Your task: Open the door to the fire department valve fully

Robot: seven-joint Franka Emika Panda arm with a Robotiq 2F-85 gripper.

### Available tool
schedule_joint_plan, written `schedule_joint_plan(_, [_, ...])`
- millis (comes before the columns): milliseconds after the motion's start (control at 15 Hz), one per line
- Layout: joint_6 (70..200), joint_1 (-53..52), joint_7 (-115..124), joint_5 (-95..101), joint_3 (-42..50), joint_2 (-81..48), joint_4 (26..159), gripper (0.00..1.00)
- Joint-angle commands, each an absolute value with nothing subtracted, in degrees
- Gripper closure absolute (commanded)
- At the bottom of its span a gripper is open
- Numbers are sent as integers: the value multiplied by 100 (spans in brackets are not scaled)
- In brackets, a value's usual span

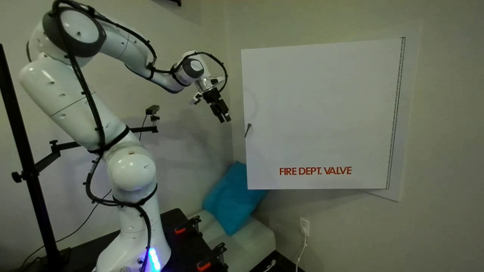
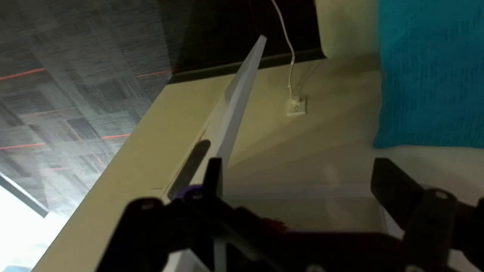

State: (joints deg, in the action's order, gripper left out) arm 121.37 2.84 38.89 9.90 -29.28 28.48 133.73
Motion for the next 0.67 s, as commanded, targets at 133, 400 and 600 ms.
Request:
schedule_joint_plan(133, [10874, 544, 5501, 3368, -3665, 858, 11569, 0])
schedule_joint_plan(400, [10354, -301, 5845, 4101, -3079, 560, 11464, 0])
schedule_joint_plan(600, [9923, -579, 6119, 4467, -3032, -3, 10986, 0])
